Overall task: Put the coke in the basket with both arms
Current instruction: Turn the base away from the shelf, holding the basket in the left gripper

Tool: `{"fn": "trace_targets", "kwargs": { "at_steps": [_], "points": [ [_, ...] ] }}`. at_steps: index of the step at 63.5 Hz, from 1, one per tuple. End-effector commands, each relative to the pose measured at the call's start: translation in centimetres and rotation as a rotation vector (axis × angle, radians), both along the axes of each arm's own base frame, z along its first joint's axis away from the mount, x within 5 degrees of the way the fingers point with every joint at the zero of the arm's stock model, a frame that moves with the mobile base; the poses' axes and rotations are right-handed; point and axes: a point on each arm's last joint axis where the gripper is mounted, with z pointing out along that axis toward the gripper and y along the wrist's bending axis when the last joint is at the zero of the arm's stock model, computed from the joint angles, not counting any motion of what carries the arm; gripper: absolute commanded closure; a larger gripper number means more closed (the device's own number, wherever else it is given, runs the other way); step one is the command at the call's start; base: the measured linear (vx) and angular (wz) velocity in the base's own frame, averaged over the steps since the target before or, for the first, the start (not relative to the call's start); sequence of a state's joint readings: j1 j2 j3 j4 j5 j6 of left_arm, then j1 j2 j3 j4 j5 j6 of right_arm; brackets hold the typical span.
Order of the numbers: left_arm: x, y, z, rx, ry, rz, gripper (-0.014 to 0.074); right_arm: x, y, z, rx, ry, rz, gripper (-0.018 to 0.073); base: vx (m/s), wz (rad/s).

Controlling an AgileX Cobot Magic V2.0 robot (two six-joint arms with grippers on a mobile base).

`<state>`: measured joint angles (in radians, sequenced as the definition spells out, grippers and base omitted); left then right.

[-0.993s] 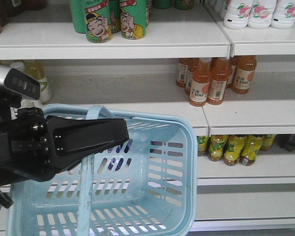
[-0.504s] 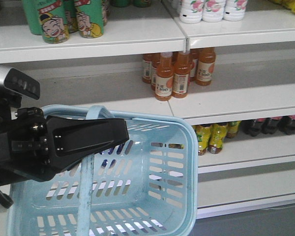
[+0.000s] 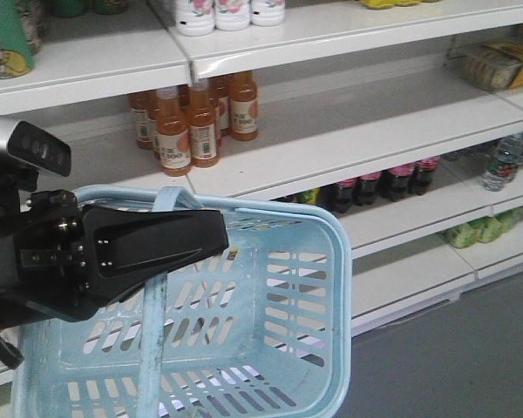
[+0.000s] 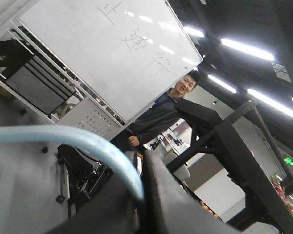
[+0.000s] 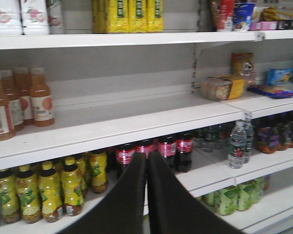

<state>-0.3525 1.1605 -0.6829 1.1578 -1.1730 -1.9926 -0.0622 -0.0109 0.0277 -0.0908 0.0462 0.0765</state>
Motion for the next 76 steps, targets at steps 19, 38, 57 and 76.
{"fn": "trace_targets", "kwargs": {
  "at_steps": [19,38,57,76],
  "points": [
    [-1.58,0.33,2.5,-0.168,-0.081,-0.123,0.0603,-0.11,0.04,0.51,-0.021,-0.078,0.001,0.0564,-0.04,-0.53],
    [-1.58,0.33,2.5,-0.168,-0.081,-0.123,0.0603,-0.11,0.04,0.51,-0.021,-0.078,0.001,0.0564,-0.05,-0.5],
    [-1.58,0.33,2.5,-0.168,-0.081,-0.123,0.0603,-0.11,0.04,0.51,-0.021,-0.078,0.001,0.0564,-0.06,-0.45],
    [-1.58,0.33,2.5,-0.168,-0.081,-0.123,0.0603,-0.11,0.04,0.51,-0.021,-0.078,0.001,0.0564,-0.05,-0.46]
  ]
}}
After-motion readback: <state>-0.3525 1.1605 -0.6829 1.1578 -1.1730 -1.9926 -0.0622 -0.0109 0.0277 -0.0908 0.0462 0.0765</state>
